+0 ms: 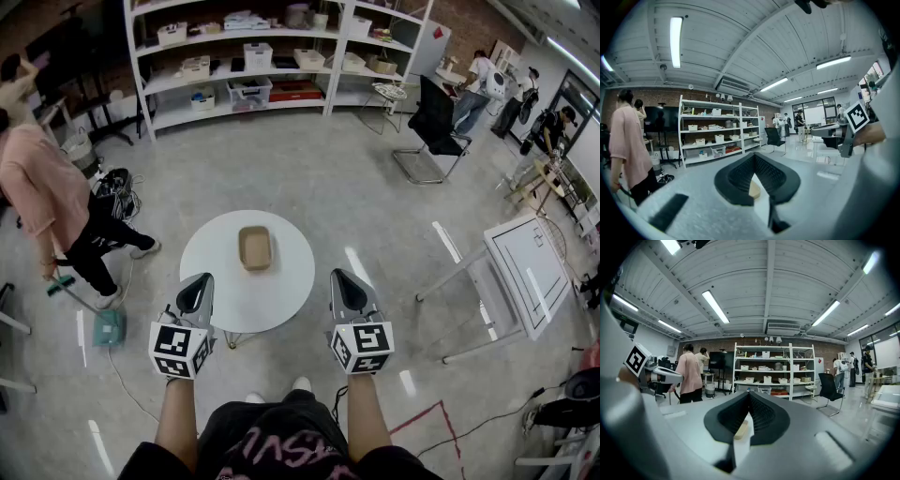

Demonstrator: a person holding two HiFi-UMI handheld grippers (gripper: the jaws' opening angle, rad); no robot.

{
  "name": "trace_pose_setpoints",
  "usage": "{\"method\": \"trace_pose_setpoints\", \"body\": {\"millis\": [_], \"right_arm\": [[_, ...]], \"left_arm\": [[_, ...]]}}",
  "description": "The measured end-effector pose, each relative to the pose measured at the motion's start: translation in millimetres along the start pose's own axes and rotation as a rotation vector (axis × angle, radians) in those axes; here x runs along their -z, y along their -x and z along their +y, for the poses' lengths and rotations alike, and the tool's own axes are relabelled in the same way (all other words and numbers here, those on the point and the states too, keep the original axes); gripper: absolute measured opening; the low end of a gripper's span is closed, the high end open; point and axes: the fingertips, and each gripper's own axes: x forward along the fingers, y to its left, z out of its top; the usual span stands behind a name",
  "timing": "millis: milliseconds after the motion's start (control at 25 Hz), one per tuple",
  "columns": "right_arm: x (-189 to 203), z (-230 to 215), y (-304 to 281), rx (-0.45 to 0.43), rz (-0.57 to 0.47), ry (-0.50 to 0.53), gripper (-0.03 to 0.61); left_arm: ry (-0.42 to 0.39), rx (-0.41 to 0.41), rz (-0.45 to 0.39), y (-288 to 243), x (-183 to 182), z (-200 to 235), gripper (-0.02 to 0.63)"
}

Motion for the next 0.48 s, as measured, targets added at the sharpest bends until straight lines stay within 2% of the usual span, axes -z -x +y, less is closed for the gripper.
{"method": "trace_pose_setpoints", "body": {"millis": [480], "right_arm": [[4, 14, -9, 0.0, 0.0, 0.008, 0.009]], "left_arm": [[0.008, -0.001, 0.011, 3, 11, 14, -0.002]]}}
